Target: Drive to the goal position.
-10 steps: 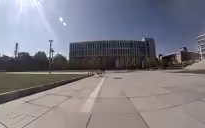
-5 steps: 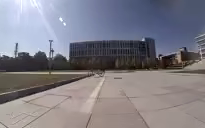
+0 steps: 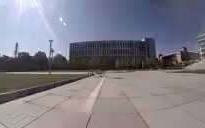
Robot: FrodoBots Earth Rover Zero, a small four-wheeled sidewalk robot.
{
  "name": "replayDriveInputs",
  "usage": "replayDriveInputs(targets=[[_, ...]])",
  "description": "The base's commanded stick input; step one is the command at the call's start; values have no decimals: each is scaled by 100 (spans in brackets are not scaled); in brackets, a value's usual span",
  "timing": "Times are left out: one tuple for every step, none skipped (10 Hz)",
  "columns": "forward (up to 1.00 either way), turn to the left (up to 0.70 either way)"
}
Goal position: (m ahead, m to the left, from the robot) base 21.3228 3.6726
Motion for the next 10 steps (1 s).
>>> replayDriveInputs(targets=[[6,0],[6,0],[6,0],[6,0],[6,0],[6,0],[6,0],[6,0],[6,0],[6,0]])
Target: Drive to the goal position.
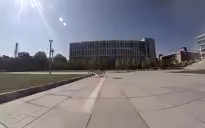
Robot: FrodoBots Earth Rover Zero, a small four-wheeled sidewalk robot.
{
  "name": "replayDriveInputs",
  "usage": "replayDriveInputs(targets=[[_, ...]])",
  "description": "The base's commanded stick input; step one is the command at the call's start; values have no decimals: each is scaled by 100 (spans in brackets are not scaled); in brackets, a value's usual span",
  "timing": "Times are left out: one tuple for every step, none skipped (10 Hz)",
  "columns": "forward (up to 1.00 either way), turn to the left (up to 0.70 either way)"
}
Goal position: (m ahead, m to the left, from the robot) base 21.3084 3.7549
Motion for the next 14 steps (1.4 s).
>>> replayDriveInputs(targets=[[6,0],[6,0],[6,0],[6,0],[6,0],[6,0],[6,0],[6,0],[6,0],[6,0],[6,0],[6,0],[6,0],[6,0]])
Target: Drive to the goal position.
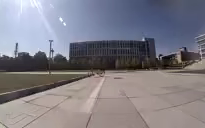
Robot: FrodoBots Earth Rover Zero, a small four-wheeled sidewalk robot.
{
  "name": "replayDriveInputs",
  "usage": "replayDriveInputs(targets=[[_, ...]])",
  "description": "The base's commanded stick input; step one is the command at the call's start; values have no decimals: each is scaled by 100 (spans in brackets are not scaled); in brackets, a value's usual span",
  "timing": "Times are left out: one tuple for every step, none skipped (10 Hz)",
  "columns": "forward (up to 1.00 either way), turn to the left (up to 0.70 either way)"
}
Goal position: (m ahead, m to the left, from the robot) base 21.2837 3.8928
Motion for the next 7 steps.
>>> replayDriveInputs(targets=[[6,0],[6,0],[6,0],[6,0],[6,0],[6,0],[6,0]])
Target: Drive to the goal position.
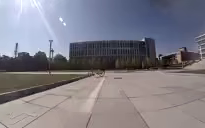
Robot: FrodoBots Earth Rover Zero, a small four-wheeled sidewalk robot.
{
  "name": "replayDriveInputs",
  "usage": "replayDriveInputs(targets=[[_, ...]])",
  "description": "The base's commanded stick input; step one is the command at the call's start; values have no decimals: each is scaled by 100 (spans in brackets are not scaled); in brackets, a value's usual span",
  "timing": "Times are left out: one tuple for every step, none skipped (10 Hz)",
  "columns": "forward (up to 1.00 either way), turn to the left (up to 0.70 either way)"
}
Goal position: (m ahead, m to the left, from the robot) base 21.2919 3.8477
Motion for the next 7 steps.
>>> replayDriveInputs(targets=[[6,0],[6,0],[6,0],[6,0],[6,0],[6,0],[6,0]])
